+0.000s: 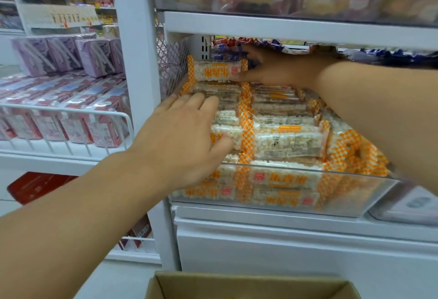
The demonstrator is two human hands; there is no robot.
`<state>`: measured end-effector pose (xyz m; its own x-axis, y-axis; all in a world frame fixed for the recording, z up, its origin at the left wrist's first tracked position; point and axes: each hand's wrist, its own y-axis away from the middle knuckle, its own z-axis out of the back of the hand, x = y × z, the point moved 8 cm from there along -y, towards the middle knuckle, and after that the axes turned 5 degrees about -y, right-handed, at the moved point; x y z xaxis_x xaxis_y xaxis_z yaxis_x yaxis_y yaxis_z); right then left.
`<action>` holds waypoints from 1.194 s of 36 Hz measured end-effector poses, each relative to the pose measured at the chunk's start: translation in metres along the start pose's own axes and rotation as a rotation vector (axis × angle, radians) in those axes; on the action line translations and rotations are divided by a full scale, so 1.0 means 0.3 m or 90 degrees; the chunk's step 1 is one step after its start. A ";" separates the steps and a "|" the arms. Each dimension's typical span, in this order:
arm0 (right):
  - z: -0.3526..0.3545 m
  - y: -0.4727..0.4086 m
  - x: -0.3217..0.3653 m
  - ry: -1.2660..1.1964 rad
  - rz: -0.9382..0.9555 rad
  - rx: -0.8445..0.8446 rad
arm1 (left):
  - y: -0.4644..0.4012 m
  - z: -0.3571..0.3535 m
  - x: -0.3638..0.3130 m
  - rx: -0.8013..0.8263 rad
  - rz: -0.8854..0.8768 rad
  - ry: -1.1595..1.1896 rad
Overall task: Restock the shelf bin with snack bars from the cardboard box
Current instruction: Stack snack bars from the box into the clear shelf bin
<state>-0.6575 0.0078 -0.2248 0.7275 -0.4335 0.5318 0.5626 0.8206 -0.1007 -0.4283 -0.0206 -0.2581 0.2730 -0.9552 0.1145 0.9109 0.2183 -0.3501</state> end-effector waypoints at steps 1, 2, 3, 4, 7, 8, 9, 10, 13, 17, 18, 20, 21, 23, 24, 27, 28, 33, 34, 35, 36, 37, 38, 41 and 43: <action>0.004 0.032 0.001 0.001 -0.002 0.006 | 0.000 0.001 0.001 0.002 -0.003 0.001; 0.008 0.067 0.005 0.010 -0.005 0.013 | 0.001 0.004 0.001 0.002 -0.006 0.004; 0.017 0.093 0.005 0.021 -0.011 0.013 | 0.003 0.007 0.000 0.002 -0.008 0.008; 0.027 0.121 0.004 0.042 -0.024 0.013 | 0.006 0.010 -0.002 0.004 -0.011 0.010; 0.051 0.227 0.018 0.125 -0.086 0.006 | 0.022 0.027 -0.013 0.005 -0.023 0.015; 0.057 0.271 0.026 0.119 -0.101 0.002 | 0.028 0.038 -0.016 -0.003 -0.027 0.021; 0.059 0.321 0.044 0.105 -0.099 0.000 | 0.036 0.051 -0.019 -0.010 -0.027 0.028; 0.058 0.385 0.074 0.101 -0.091 0.001 | 0.044 0.066 -0.024 -0.018 -0.027 0.034; 0.045 0.563 0.136 0.171 -0.069 -0.010 | 0.083 0.131 -0.061 -0.100 -0.031 0.053; -0.010 0.891 0.189 0.038 0.113 -0.324 | 0.192 0.209 -0.154 -0.262 -0.073 0.148; -0.062 0.984 0.177 -0.051 0.129 -0.400 | 0.220 0.201 -0.188 -0.271 -0.095 0.170; -0.244 1.088 0.090 -0.162 0.068 -0.413 | 0.278 0.090 -0.286 -0.143 -0.155 0.153; -0.378 1.105 0.016 -0.185 -0.001 -0.336 | 0.317 -0.032 -0.339 0.012 -0.190 0.105; -0.698 1.150 -0.156 -0.157 -0.188 -0.041 | 0.476 -0.329 -0.393 0.369 -0.234 -0.006; -0.852 1.203 -0.242 -0.114 -0.268 0.131 | 0.581 -0.469 -0.381 0.528 -0.218 -0.066; -1.115 1.448 -0.438 -0.041 -0.441 0.421 | 0.885 -0.735 -0.344 0.807 -0.080 -0.094; -1.149 1.513 -0.480 -0.033 -0.482 0.437 | 0.969 -0.797 -0.349 0.841 -0.035 -0.061; -1.256 1.675 -0.579 -0.003 -0.585 0.526 | 1.220 -0.978 -0.422 0.879 0.087 0.082; -1.268 1.673 -0.580 -0.009 -0.588 0.543 | 1.235 -0.998 -0.433 0.889 0.100 0.096; -1.279 1.659 -0.577 -0.018 -0.574 0.547 | 1.246 -1.011 -0.445 0.906 0.111 0.117; -1.294 1.636 -0.570 -0.026 -0.561 0.546 | 1.257 -1.020 -0.454 0.930 0.119 0.140; -1.310 1.608 -0.560 -0.037 -0.542 0.541 | 1.267 -1.029 -0.461 0.955 0.120 0.164; -1.335 1.585 -0.552 -0.044 -0.524 0.547 | 1.278 -1.034 -0.469 0.978 0.120 0.189; -1.420 1.545 -0.548 -0.039 -0.496 0.579 | 1.294 -1.064 -0.476 0.986 0.113 0.234; -1.445 1.529 -0.541 -0.028 -0.525 0.572 | 1.288 -1.089 -0.487 0.967 0.092 0.236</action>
<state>-0.3473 0.2931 -0.7219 0.2567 -0.9475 0.1907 0.3656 0.2778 0.8883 -0.2173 0.1381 -0.7137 0.5019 -0.8533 -0.1414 0.3940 0.0800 0.9156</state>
